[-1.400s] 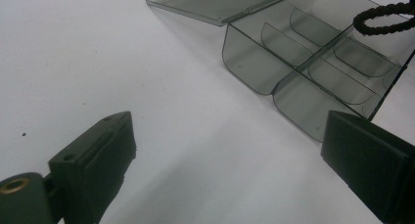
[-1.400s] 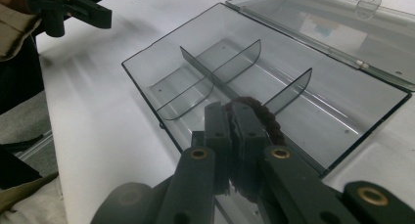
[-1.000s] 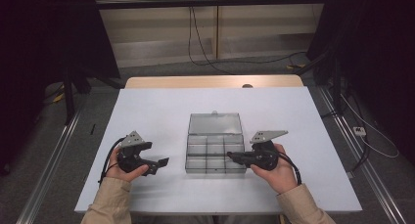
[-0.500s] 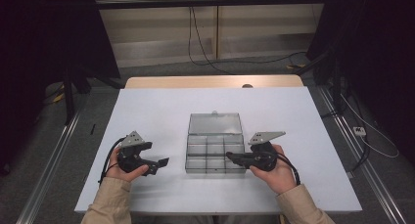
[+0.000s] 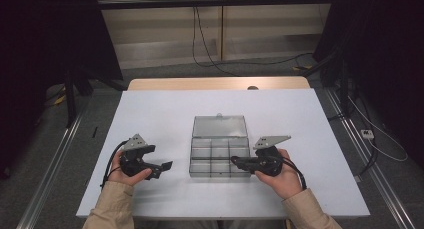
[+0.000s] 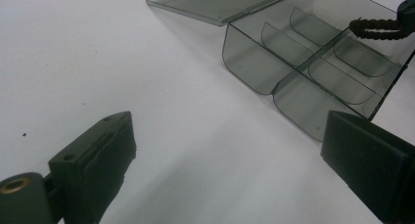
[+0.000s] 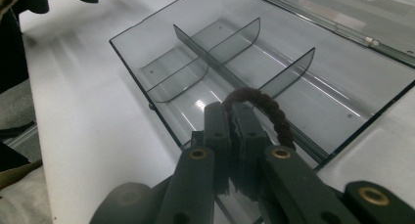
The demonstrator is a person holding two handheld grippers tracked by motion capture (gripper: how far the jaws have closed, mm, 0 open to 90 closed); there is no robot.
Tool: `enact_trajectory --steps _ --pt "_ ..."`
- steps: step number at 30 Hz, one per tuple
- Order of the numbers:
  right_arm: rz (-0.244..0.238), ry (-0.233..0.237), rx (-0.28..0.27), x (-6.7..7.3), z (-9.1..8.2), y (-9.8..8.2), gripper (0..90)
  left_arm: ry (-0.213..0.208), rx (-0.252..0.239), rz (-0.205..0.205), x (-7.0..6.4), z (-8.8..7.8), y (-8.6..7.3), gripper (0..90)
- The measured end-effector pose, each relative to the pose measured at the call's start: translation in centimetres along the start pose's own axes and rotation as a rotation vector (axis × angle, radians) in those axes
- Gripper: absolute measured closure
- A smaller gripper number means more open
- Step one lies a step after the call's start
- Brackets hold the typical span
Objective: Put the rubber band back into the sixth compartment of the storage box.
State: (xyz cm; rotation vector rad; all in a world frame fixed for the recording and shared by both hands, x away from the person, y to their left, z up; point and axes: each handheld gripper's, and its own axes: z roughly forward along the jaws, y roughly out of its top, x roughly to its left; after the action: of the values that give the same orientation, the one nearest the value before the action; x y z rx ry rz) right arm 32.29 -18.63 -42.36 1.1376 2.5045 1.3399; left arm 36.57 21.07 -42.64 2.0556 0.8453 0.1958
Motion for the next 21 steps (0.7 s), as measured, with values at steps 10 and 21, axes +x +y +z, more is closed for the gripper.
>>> enact_trajectory --steps 10,21 --pt "0.007 0.005 -0.002 0.02 0.03 -0.08 86.0 0.0 0.004 -0.002 -0.01 -0.02 0.01 6.0" --pt "0.003 0.007 -0.004 0.11 0.09 -0.04 81.5 0.001 -0.001 -0.003 0.01 -0.03 0.0 6.0"
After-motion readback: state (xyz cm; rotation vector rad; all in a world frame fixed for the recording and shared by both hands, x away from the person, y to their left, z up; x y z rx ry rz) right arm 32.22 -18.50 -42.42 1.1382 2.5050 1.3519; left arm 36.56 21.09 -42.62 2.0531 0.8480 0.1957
